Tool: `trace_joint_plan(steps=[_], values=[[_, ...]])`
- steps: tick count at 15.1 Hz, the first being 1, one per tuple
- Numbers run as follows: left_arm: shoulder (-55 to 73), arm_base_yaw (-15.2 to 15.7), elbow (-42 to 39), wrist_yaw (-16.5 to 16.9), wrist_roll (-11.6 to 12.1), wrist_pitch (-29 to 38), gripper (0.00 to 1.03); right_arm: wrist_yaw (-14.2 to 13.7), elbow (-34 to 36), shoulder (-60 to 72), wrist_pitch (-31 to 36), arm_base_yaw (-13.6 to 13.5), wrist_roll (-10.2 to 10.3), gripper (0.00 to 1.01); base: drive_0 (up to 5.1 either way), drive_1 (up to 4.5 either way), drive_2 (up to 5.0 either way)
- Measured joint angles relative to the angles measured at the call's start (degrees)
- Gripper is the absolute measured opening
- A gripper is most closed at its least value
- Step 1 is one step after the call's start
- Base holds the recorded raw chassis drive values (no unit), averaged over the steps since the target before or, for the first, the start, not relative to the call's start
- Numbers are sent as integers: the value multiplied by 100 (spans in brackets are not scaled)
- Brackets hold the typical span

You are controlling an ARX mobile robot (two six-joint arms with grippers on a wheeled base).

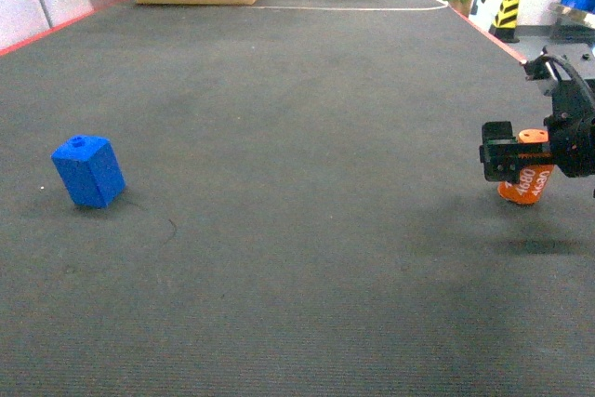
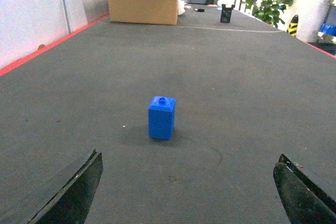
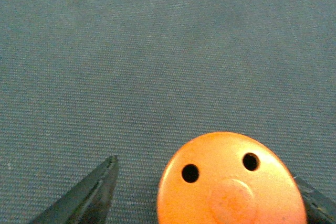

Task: Sort blue parts and orange caps into right shelf containers

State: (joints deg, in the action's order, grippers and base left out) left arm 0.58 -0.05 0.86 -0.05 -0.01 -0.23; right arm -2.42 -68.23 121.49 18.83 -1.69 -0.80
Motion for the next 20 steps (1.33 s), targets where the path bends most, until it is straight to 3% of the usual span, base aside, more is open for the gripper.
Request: trace_joint_plan(steps=[3,4,7,10,11,12,13,14,17,20], values=[[0,0,0,0,0,0,98,35,7,85,273,-52,-2,53,0,0,0],[0,-2,0,2,0,0,98,48,118,44,468,-57,-2,46,0,0,0],[0,0,0,2,0,0,98,-33,1176,-824,1071,-107,17,45,0,0,0],[0,-2,0,2,0,0,98,-238,2723,-2750,1580,-337,26,45,0,0,0],[2,-9,0,-7,0,-13,98,-590,3488,-3615,1493,-511,-28,45,0,0,0],[1047,-103,289,-739,2,-39,98,-656,3495,-3635,1512,-474,-31,45,0,0,0],[2380,323,804,-498,-20,675,98,-656,3495,-3633,1502,-468,-28,45,0,0,0],[3143,529,1108,-260,7,1147,98,-654,3493,-3633,1510,-468,-28,45,0,0,0],[5414,787,1952,551,160,2133,98,-656,3493,-3633,1508,-468,-28,45,0,0,0],[7318,890,2839,1027,415,2520,98,-658,3493,-3633,1506,-468,-28,44,0,0,0]])
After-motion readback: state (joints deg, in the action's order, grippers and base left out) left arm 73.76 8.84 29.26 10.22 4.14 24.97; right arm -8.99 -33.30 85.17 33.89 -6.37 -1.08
